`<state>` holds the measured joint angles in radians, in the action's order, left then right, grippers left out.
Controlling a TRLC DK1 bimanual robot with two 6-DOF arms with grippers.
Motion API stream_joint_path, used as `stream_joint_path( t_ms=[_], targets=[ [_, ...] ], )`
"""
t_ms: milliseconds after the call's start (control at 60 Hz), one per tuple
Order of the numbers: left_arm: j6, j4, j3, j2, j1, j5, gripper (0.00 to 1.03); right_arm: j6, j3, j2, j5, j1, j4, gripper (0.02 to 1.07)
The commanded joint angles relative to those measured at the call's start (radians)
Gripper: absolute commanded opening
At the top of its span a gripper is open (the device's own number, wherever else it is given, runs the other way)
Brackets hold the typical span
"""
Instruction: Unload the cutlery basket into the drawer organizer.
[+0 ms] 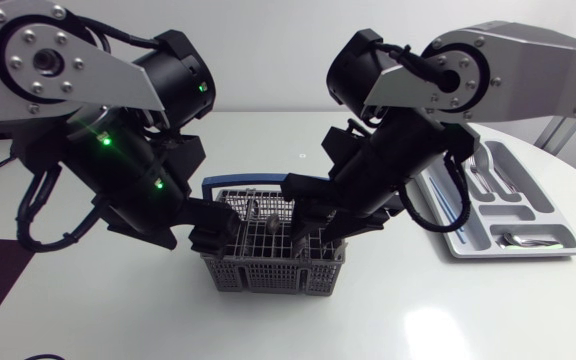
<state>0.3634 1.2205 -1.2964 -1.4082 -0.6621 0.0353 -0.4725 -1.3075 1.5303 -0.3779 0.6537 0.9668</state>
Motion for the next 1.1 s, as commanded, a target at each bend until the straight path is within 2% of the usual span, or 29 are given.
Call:
stream_joint_path(
  t_ms=[0,50,167,267,383,500,633,817,933,1050,1083],
  targets=[
    [-0.058,-0.015,0.040,0.026,0.007,0.017,0.92,-0.037,-0.027,0.030,-0.006,0.009,-0.002,0.64],
    [-0.067,-0.021,0.048,0.029,0.006,0.018,0.92,-0.040,-0.029,0.039,-0.007,0.009,-0.002,0.63],
    [-0.077,-0.024,0.052,0.031,0.007,0.026,0.92,-0.048,-0.030,0.051,-0.013,0.009,-0.013,0.52],
    [-0.081,-0.032,0.063,0.031,0.009,0.029,0.92,-0.049,-0.030,0.068,-0.019,0.009,-0.014,0.52],
    [-0.084,-0.038,0.074,0.034,0.009,0.029,0.92,-0.049,-0.030,0.079,-0.024,0.011,-0.014,0.43],
    [-0.087,-0.042,0.080,0.038,0.007,0.029,0.92,-0.057,-0.029,0.087,-0.019,0.011,-0.019,0.43],
    [-0.087,-0.049,0.085,0.045,0.001,0.029,0.92,-0.061,-0.029,0.102,-0.018,0.009,-0.030,0.38],
    [-0.087,-0.056,0.097,0.051,-0.005,0.031,0.92,-0.068,-0.027,0.117,-0.016,0.009,-0.036,0.37],
    [-0.087,-0.058,0.105,0.054,-0.008,0.031,0.92,-0.069,-0.024,0.120,0.002,0.009,-0.054,0.27],
    [-0.087,-0.058,0.105,0.058,-0.011,0.031,0.92,-0.069,-0.021,0.119,0.011,0.011,-0.060,0.25],
    [-0.087,-0.059,0.105,0.060,-0.011,0.031,0.92,-0.069,-0.019,0.119,0.014,0.011,-0.065,0.20]
  ],
)
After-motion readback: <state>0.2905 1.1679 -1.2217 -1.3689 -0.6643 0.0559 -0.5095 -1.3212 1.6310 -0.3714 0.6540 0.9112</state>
